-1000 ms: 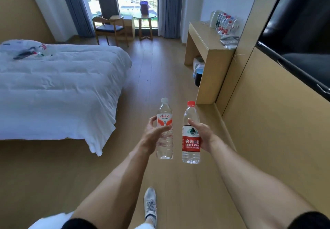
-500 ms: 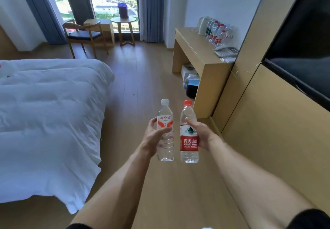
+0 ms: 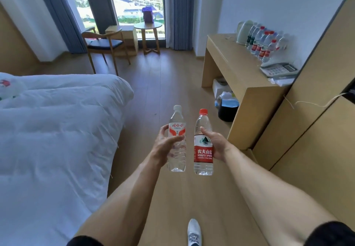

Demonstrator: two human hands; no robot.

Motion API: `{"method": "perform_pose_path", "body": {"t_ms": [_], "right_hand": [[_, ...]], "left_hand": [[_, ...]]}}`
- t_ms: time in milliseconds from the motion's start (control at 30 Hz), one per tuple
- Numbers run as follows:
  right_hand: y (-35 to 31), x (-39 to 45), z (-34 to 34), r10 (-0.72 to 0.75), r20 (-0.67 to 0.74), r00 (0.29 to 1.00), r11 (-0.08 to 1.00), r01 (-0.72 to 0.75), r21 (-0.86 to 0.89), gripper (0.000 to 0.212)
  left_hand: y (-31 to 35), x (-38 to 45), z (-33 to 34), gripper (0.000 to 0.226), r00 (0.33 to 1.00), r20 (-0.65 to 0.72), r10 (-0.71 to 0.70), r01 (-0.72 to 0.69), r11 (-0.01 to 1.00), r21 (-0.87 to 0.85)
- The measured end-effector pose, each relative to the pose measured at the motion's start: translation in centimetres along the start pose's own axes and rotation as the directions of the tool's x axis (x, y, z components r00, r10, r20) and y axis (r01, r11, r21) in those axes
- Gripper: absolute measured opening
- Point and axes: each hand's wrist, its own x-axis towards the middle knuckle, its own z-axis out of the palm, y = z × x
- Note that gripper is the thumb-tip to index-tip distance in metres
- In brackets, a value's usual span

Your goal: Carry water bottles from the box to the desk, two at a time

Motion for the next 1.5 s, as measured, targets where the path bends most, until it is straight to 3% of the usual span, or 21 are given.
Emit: {"method": "perform_pose_path", "body": {"t_ms": [333, 533, 867, 1233, 1500], "right_hand": [[-12.9, 15.6, -0.9, 0.026, 0.129, 0.991, 1.0, -0.026, -0.002, 0.053], [-18.4, 24.1, -2.3, -0.003, 0.13, 0.992, 1.0, 0.001, 0.013, 0.048], [-28.4, 40.5, -4.7, -0.087, -0.088, 0.992, 0.996, 0.09, 0.023, 0.051], [-39.3, 55.1, -5.6, -0.128, -0.231, 0.964, 0.984, 0.152, 0.088, 0.056], [-45.7, 66.3, -8.7, -0.136, -0.211, 0.968, 0.982, 0.159, 0.098, 0.054]], "left_hand": [[9.0, 16.4, 2.3, 0.075, 0.997, -0.079, -0.004, 0.002, 1.0, -0.026], [11.6, 26.4, 3.4, 0.077, 0.999, -0.026, -0.027, 0.026, 0.999, -0.024], [17.6, 47.8, 4.6, 0.072, 0.989, 0.141, -0.05, 0.054, 0.998, -0.03], [26.0, 67.3, 6.0, 0.069, 0.964, 0.258, -0.058, 0.051, 0.998, 0.033], [29.2, 79.7, 8.5, 0.068, 0.97, 0.237, -0.062, 0.04, 0.995, 0.096]]}}
